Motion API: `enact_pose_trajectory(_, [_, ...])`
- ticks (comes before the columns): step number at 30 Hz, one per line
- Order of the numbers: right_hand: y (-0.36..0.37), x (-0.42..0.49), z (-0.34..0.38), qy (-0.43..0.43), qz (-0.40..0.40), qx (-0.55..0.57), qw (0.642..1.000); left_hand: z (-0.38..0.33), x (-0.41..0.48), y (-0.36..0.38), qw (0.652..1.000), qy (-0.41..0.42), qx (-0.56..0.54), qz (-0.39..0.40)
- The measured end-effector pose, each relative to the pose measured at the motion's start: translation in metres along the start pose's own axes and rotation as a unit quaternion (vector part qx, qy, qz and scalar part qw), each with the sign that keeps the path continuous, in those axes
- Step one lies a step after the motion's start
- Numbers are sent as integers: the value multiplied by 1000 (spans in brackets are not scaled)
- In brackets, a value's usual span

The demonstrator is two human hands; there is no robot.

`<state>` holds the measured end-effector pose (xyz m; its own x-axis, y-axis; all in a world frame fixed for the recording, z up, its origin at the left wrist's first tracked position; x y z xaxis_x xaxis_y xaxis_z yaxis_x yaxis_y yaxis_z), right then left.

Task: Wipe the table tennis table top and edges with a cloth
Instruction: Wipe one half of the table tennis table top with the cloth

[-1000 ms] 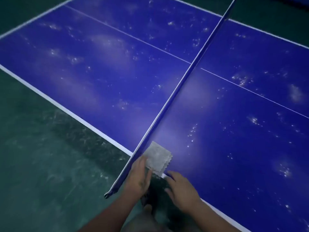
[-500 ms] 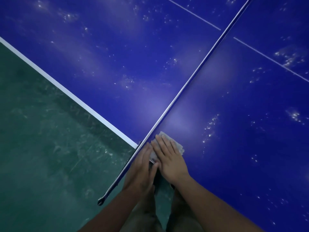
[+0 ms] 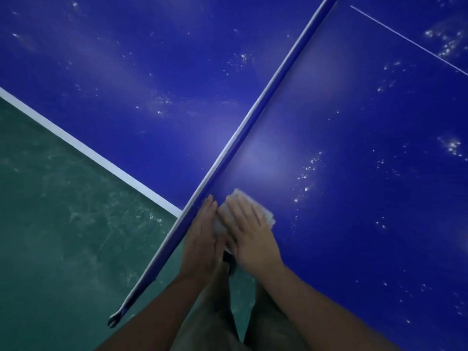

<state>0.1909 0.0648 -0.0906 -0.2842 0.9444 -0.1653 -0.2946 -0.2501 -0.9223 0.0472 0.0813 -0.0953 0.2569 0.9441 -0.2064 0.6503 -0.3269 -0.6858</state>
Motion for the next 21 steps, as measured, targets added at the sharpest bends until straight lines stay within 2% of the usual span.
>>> enact_pose_trajectory(3, [2,-35,-7,-59,25,-49,997,4,0,3,1000,-15,12,-1])
enact_pose_trajectory(5, [-10,-38,-34,-64,32,-42,997,-5,3,3,996,29,80,-14])
enact_pose_trajectory(8, [-36,-16,-91,21,3,-36,999,-20,13,13,977,96,190,2])
enact_pose_trajectory(11, [-55,9,-127,135,-39,-28,990,-28,27,21,965,87,246,8])
enact_pose_trajectory(13, [-55,14,-125,175,-50,-23,983,-31,34,25,956,72,283,3])
enact_pose_trajectory(15, [-45,11,-103,169,-48,-19,984,-32,36,28,952,63,298,-7])
enact_pose_trajectory(18, [-29,2,-68,97,-12,-17,995,-30,36,29,956,63,286,-23])
enact_pose_trajectory(21, [-35,-5,-83,99,-18,-17,995,-29,37,29,956,63,286,-22])
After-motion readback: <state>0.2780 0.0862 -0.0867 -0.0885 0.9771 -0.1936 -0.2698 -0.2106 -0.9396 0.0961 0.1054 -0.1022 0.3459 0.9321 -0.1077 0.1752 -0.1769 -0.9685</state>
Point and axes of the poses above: each hand's wrist, its own x-axis towards the middle knuckle, its own y-axis out of the palm, z = x × y, the point moved 6 cm from there along x, towards the middle knuckle, and after that the axes turned 4 degrees about x, right-handed, at the moved point
